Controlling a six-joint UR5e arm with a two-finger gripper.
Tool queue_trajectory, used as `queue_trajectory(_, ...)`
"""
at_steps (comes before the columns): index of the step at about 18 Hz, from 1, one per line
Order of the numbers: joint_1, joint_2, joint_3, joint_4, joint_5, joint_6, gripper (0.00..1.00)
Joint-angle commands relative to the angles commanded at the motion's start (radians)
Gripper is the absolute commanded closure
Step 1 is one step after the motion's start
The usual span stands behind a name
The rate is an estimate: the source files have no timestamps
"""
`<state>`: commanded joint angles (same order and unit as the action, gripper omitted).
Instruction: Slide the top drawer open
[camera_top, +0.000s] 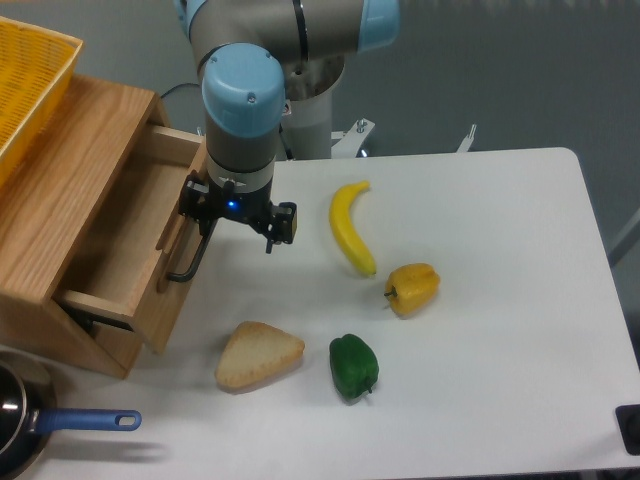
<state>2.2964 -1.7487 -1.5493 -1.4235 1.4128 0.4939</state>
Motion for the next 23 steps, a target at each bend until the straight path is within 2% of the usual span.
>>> queue_trajectory(7,0.021,-0.008,0.0,-0.003,0.046,0.017,0.0)
queue_trajectory(23,0.092,-0.003,0.006,-0.009,0.06,0.063,0.0)
